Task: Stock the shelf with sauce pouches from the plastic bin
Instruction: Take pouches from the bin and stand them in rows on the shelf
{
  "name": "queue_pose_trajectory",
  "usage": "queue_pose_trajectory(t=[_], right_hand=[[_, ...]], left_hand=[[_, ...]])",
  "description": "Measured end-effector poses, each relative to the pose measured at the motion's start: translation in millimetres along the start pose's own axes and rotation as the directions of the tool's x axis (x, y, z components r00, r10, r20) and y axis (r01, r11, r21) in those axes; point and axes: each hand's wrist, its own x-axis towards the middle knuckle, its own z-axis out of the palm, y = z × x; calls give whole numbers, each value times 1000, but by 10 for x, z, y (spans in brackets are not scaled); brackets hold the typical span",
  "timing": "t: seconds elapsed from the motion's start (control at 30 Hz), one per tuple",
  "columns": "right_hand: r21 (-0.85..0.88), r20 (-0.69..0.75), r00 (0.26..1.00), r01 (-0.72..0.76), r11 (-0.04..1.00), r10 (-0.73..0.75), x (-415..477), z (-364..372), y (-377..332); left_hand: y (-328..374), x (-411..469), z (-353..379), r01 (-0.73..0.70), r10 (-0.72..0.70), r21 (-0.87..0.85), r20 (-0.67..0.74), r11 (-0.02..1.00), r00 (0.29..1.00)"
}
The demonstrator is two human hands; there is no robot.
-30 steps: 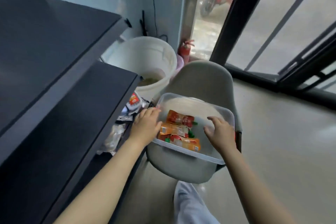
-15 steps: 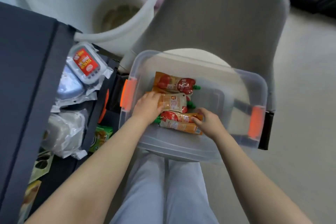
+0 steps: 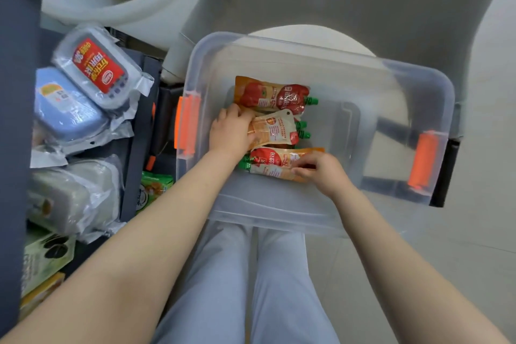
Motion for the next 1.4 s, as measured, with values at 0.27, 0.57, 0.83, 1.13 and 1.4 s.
queue_pose_trajectory(t=[0.27, 0.57, 0.83, 1.13, 1.4], right_hand=[[9, -76, 997, -6, 1000, 6, -17, -101, 88], [260, -342, 940, 111, 959, -16, -627, -756, 74], [811, -295, 955, 249, 530, 3, -1576, -1568, -1070], [794, -129, 850, 397, 461, -510, -2401, -1927, -2513], [686, -1, 708, 514, 514, -706, -3226, -1449, -3606]], left_hand=[[18, 5, -90, 76, -75, -38, 20, 996, 997], [224, -464, -610, 156, -180, -436, -12, 886, 984], [622, -1709, -1577, 61, -203, -926, -17, 373, 979], [901, -3099, -2547, -342, -327, -923, -383, 176, 864], [448, -4362, -2917, -575, -542, -815, -513, 64, 666]])
